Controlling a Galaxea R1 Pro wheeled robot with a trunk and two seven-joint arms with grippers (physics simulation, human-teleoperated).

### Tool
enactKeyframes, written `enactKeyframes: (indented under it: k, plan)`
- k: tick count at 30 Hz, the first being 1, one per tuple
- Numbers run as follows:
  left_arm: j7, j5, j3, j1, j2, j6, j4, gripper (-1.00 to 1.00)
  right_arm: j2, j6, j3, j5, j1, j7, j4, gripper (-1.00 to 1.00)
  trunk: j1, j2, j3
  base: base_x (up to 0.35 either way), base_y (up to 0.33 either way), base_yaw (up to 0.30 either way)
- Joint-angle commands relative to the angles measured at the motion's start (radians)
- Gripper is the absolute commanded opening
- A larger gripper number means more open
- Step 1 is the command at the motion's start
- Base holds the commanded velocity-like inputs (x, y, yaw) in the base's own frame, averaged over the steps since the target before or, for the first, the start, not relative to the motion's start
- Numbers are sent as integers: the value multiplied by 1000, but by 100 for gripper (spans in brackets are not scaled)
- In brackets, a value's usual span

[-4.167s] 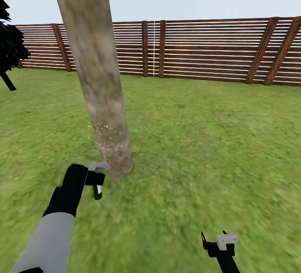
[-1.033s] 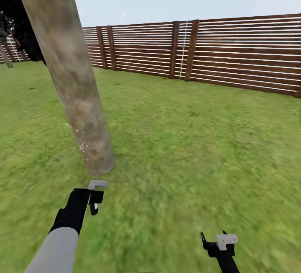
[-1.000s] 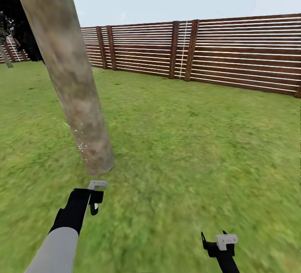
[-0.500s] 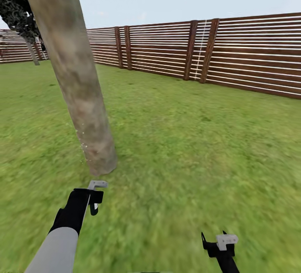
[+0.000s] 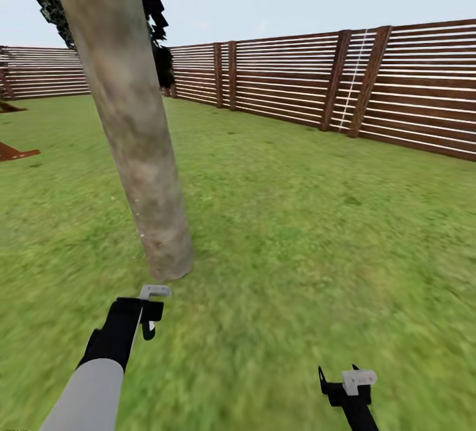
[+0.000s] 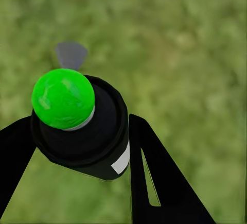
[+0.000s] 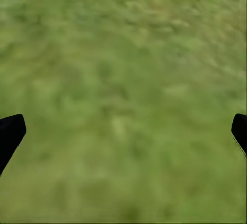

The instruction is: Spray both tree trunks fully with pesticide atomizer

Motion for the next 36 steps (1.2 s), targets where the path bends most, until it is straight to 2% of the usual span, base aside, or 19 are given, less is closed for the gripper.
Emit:
enactKeyframes:
  k: [1, 11, 21, 30, 33, 36]
  plan:
    - [0, 0, 0, 0, 0, 0, 0, -100, 0, 0, 0, 0, 0, 0, 0, 100, 0, 0, 1, 235, -254, 277]
    - [0, -1, -2, 0, -2, 0, 0, -100, 0, 0, 0, 0, 0, 0, 0, 100, 0, 0, 9, 225, -252, 249]
    - [0, -1, -2, 0, -2, 0, 0, -100, 0, 0, 0, 0, 0, 0, -1, 100, 0, 0, 11, 14, -307, 44]
    - [-1, 0, -2, 0, -2, 0, 0, -100, 0, 0, 0, 0, 0, 0, 0, 100, 0, 0, 16, 0, -310, 240]
    - [-6, 0, -1, 0, -10, 0, 1, -100, 0, 0, 0, 0, 1, 0, -1, 100, 0, 0, 17, 0, -254, 152]
    - [-1, 0, -10, -4, -43, -1, 8, -100, 0, 0, 0, 0, 0, 0, 0, 100, 0, 0, 17, 0, -49, 22]
